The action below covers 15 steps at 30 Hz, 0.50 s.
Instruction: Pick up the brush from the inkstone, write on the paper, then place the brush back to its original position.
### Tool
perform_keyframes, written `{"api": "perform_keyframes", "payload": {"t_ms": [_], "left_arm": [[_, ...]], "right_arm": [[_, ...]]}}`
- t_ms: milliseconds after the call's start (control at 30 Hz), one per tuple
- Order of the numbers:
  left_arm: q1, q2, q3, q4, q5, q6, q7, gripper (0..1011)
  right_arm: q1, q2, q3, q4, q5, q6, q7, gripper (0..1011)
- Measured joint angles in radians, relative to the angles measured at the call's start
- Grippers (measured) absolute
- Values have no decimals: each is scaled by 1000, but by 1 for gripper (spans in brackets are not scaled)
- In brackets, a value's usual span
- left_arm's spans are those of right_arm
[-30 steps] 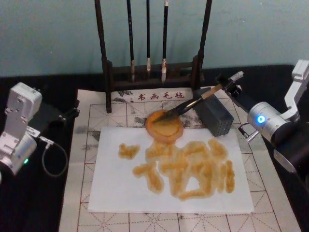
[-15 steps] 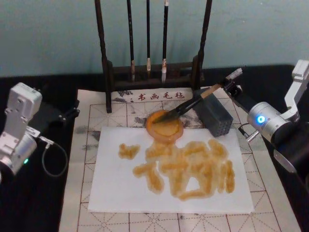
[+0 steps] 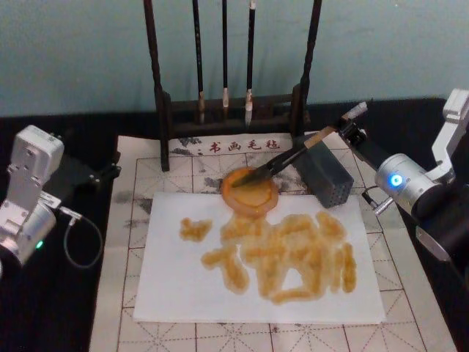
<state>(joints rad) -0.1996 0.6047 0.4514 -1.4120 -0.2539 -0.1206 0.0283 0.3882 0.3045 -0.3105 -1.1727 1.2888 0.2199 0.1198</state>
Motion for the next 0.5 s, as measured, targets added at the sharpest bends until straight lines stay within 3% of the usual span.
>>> {"api": "perform_keyframes", "payload": {"t_ms": [300, 500], "left_arm": [[0, 0, 0, 0, 0, 0, 0, 1001], [0, 0, 0, 0, 0, 0, 0, 1001]], "right_arm": [[3, 30, -29, -52, -6, -25, 17, 181], [6, 65, -71, -96, -53, -55, 34, 181]]}}
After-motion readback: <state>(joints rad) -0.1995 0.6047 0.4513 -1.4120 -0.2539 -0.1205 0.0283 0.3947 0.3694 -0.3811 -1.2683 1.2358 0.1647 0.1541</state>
